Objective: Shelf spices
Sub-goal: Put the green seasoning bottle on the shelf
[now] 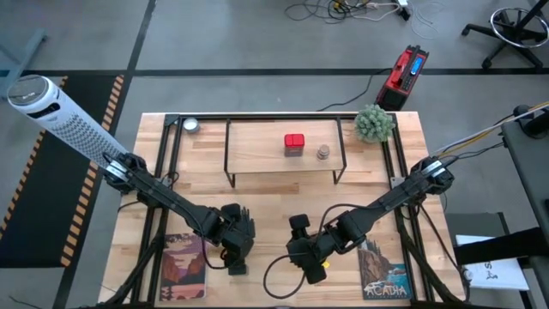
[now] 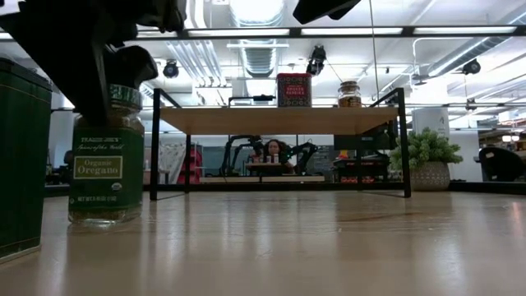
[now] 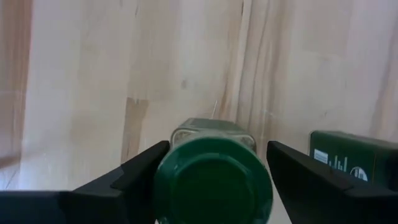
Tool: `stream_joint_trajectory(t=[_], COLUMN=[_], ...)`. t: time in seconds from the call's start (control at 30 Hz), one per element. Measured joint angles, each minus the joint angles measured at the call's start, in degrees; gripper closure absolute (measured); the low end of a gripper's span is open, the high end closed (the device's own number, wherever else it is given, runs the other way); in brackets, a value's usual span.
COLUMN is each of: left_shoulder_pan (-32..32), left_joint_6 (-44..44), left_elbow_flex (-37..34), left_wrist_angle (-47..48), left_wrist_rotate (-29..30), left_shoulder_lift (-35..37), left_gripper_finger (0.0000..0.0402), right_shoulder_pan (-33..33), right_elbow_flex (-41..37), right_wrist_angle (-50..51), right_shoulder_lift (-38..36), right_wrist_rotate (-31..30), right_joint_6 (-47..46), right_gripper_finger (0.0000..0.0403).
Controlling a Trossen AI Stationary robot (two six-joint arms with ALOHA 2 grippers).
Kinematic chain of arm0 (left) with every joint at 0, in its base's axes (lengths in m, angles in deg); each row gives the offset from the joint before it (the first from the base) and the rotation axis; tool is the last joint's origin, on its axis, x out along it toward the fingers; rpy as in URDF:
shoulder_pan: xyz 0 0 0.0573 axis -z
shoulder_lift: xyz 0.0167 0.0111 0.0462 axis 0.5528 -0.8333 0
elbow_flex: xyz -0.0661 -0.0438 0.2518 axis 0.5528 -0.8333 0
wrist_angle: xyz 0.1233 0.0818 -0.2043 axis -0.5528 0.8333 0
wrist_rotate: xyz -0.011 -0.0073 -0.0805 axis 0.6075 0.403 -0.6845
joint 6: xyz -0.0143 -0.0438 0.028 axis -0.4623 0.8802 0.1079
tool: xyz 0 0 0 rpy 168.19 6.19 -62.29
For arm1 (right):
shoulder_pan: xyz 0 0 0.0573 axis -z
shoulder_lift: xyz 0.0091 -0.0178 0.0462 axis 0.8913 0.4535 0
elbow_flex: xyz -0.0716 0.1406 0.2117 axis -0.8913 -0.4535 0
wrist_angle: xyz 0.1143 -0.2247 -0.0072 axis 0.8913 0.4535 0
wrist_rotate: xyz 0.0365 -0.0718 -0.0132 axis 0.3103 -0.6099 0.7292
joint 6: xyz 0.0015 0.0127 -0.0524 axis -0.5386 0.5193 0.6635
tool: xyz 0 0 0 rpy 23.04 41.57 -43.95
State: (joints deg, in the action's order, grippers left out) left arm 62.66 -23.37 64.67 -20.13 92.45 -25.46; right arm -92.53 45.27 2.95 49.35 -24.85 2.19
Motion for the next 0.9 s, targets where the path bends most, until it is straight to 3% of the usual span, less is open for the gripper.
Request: stream_joint_trajectory(t=[0.57,0.9], left_shoulder_pan=[-0.1,-0.2], left_joint_6=[-2.6,-3.8], left_elbow_flex=[0.0,0.6], left_wrist_angle=[-0.1,1.1], left_wrist_rotate=[-1.5,-1.9], left_shoulder_lift=[-1.3,-1.3], left_gripper_finger=[0.0216,0.0209], right_shoulder_pan=[-0.1,-0.1], right_elbow_flex=[-0.2,-2.1], right_wrist_angle=[0.2,-0.4], right_shoulder_lift=[0.0,0.0], right_wrist_rotate=[0.0,-1.4], right_joint_6=[-0.6,-1.8], right_gripper_finger=[0.0203,0.0203])
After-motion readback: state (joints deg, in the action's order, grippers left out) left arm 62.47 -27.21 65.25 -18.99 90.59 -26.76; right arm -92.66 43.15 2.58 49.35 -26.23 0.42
